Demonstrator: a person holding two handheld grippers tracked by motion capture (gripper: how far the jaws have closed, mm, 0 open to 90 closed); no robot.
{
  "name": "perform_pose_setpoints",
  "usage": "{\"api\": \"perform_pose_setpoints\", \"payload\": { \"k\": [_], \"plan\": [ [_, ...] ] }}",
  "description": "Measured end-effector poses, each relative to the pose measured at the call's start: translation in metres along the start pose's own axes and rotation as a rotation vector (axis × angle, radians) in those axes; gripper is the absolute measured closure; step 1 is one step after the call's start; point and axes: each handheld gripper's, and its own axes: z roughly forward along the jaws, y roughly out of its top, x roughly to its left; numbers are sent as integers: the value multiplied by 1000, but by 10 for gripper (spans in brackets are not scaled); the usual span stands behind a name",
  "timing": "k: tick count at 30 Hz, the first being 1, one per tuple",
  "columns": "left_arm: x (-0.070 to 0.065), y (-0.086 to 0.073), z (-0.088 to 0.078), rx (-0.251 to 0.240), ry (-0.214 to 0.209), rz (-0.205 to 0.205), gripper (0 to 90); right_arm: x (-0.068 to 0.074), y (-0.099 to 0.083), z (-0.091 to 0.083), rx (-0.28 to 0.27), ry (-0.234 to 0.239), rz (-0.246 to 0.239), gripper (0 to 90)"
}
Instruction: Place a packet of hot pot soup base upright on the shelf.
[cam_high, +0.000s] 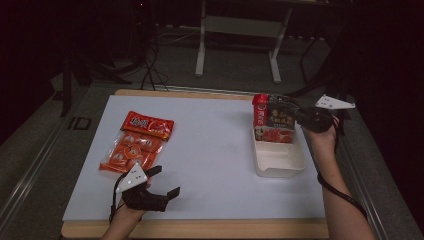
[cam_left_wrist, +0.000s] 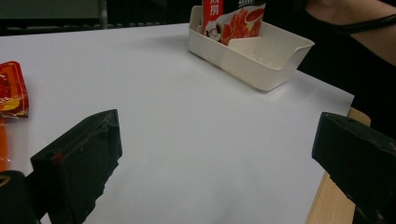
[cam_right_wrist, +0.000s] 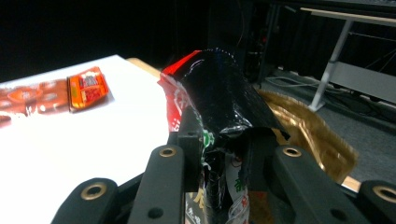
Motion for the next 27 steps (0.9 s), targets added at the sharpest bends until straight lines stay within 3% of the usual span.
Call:
{"api": "perform_pose_setpoints", "payload": {
  "k": [4, 5, 6, 7, 9, 10, 11, 13, 18, 23, 26, 27],
  "plan": [
    [0, 0, 1, 3, 0, -1, 23, -1, -6, -4, -19, -5, 29, 723],
    [0, 0, 2, 4, -3, 2, 23, 1, -5, -7, 3, -34, 39, 678],
    [0, 0, 2, 4, -3, 2, 23, 1, -5, -7, 3, -34, 39, 678],
    [0, -1, 3, 4, -1, 7, 23, 4, -3, -8, 32, -58, 75, 641],
    [0, -1, 3, 5, -2, 9, 23, 4, -3, -8, 32, -58, 75, 641],
    [0, -1, 4, 0, -10, 5, 23, 5, -2, -9, 38, -64, 81, 622],
    [-1, -1, 4, 1, -9, 14, 23, 8, -2, -12, 30, -67, 105, 526],
    [0, 0, 4, -2, -3, 40, 24, 10, 1, -17, 2, -67, 125, 506],
    [0, 3, 3, -22, -10, 43, 24, 15, 11, -27, -19, -79, 114, 442],
    [0, 5, 3, -21, -18, 31, 42, 29, 29, -41, -63, -98, 70, 387],
    [0, 7, 3, 24, -29, 1, 25, 37, 37, -48, -68, -125, 58, 351],
    [0, 8, 3, 49, -29, -3, 24, 42, 42, -50, -73, -97, 77, 324]
  ]
}}
